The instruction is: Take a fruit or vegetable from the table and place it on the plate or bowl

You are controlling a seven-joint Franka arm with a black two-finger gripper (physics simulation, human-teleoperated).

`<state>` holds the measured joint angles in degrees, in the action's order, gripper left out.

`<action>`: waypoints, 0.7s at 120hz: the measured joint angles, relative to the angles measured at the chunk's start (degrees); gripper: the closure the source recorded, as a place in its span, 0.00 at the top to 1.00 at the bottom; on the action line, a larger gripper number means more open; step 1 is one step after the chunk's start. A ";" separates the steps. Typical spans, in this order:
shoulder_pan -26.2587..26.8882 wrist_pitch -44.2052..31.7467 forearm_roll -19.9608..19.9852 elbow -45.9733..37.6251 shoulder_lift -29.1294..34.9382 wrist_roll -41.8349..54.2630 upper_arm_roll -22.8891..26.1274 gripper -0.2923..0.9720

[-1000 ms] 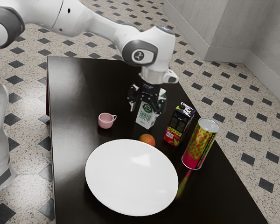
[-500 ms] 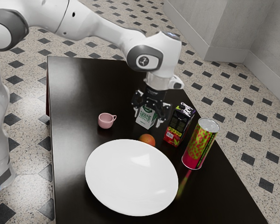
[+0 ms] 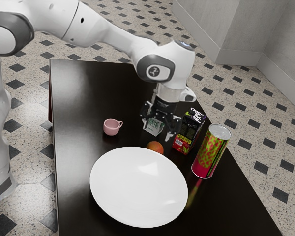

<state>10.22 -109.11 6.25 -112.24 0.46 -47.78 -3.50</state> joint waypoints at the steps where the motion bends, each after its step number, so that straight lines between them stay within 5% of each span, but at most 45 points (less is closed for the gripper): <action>1: 0.02 0.00 0.00 0.00 0.00 -0.01 0.00 0.77; 84: 2.45 -6.43 0.39 -3.96 -0.10 -0.14 -0.26 0.77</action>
<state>12.67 -115.54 6.64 -116.20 0.37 -47.93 -3.76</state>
